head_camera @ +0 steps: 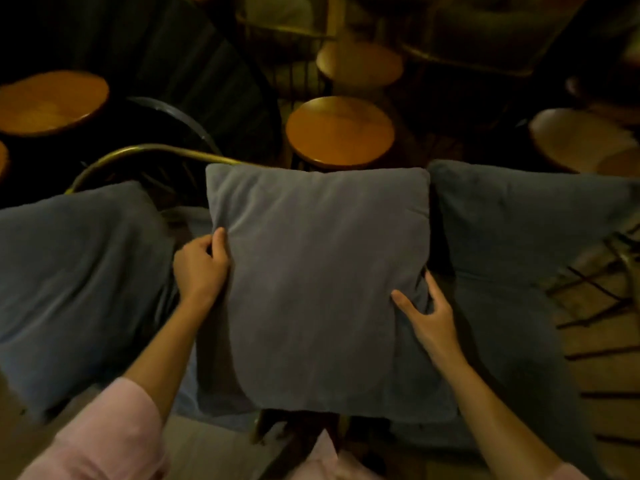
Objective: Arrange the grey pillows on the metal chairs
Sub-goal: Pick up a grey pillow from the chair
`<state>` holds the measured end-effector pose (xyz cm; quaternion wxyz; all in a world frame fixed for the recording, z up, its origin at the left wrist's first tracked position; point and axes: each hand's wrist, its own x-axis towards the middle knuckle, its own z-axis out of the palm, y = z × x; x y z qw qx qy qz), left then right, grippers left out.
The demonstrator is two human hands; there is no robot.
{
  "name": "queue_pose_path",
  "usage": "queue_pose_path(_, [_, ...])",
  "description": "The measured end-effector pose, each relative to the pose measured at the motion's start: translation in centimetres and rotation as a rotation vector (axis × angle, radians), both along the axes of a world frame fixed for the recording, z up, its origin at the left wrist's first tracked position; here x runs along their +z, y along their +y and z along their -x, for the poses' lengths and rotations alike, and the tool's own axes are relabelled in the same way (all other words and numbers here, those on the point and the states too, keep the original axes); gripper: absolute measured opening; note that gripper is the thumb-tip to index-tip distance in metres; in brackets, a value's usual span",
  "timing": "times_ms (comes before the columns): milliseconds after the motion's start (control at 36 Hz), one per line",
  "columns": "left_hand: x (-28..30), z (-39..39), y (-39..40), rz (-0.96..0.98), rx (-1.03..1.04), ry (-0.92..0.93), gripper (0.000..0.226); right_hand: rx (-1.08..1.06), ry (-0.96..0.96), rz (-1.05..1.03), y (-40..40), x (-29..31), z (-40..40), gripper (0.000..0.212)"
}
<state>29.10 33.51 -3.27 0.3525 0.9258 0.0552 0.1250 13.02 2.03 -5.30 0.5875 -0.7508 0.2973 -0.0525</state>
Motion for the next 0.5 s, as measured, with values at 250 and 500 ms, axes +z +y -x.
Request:
queue_pose_path(250, [-1.3, 7.4, -19.8, 0.169, -0.271, 0.058, 0.053, -0.235, 0.016, 0.134, -15.0, 2.9, 12.9, 0.118])
queue_pose_path(500, [-5.5, 13.1, -34.9, 0.108, -0.381, 0.311, 0.043, -0.295, 0.063, 0.196, -26.2, 0.1, 19.0, 0.072])
